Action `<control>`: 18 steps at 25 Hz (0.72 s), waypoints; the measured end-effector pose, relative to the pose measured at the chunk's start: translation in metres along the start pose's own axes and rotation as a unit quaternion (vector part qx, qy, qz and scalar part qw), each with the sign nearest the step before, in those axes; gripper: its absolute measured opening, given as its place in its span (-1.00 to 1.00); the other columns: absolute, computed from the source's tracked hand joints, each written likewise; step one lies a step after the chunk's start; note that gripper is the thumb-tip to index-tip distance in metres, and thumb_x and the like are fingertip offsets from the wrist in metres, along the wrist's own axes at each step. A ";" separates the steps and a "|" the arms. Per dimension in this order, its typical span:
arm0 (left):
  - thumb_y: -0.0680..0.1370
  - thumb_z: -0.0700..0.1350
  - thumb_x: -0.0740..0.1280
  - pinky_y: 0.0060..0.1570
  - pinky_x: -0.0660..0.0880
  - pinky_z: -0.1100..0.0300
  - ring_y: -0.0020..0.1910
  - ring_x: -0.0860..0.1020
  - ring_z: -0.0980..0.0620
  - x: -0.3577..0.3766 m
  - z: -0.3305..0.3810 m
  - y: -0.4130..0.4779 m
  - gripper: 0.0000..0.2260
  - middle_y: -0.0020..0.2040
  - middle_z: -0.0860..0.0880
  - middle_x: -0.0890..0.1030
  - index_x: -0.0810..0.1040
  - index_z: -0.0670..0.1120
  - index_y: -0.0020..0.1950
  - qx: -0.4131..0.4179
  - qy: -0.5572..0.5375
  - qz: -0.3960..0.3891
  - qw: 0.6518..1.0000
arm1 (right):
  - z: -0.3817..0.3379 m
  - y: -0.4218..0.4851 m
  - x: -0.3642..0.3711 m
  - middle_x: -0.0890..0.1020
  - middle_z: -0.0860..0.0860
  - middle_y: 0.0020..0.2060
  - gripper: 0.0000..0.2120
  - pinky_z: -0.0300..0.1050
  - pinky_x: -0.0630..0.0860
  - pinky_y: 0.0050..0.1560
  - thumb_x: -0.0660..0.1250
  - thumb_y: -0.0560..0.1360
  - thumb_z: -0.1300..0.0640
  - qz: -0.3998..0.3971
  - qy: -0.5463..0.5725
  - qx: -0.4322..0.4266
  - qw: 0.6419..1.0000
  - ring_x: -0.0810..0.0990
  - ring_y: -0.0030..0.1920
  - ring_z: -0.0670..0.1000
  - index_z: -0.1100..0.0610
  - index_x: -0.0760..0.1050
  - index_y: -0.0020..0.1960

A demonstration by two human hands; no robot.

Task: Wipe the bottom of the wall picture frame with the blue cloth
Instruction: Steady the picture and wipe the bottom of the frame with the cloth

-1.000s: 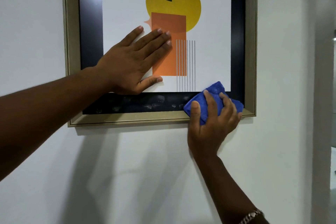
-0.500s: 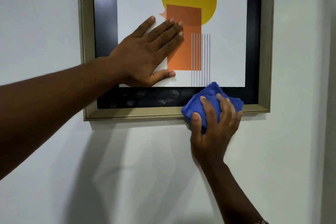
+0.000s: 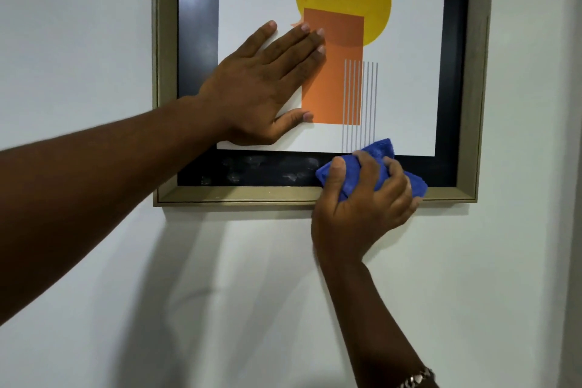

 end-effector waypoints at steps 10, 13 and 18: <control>0.57 0.31 -0.12 0.57 -0.06 -0.15 0.61 -0.06 -0.13 0.001 -0.004 -0.002 -0.25 0.63 -0.17 -0.03 -0.09 -0.16 0.59 0.024 0.004 -0.008 1.000 | -0.042 -0.037 0.007 0.50 0.13 0.33 -0.59 0.26 0.09 0.53 0.12 0.59 -0.21 -0.057 0.010 -0.128 0.990 0.37 0.42 0.17 0.00 0.50 0.26; 0.57 0.31 -0.14 0.56 -0.05 -0.17 0.61 -0.06 -0.13 -0.001 -0.018 -0.006 -0.25 0.63 -0.17 -0.03 -0.09 -0.16 0.59 0.009 0.012 -0.013 1.000 | -0.021 -0.035 -0.003 0.51 0.14 0.33 -0.60 0.31 0.16 0.49 0.14 0.59 -0.18 -0.044 0.023 -0.146 0.988 0.38 0.41 0.17 0.02 0.49 0.27; 0.56 0.33 -0.14 0.56 -0.04 -0.18 0.60 -0.05 -0.13 -0.003 -0.027 -0.009 -0.23 0.62 -0.18 -0.02 -0.09 -0.18 0.59 0.004 0.008 -0.010 1.000 | -0.051 -0.048 0.013 0.51 0.13 0.32 -0.60 0.23 0.07 0.53 0.12 0.60 -0.20 -0.049 0.019 -0.130 0.990 0.37 0.42 0.16 0.00 0.51 0.26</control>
Point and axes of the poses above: each hand's wrist, its own y-axis towards the middle knuckle, its own x-axis out of the palm, z = x × y, the point moved 10 cm from there along y, towards the middle knuckle
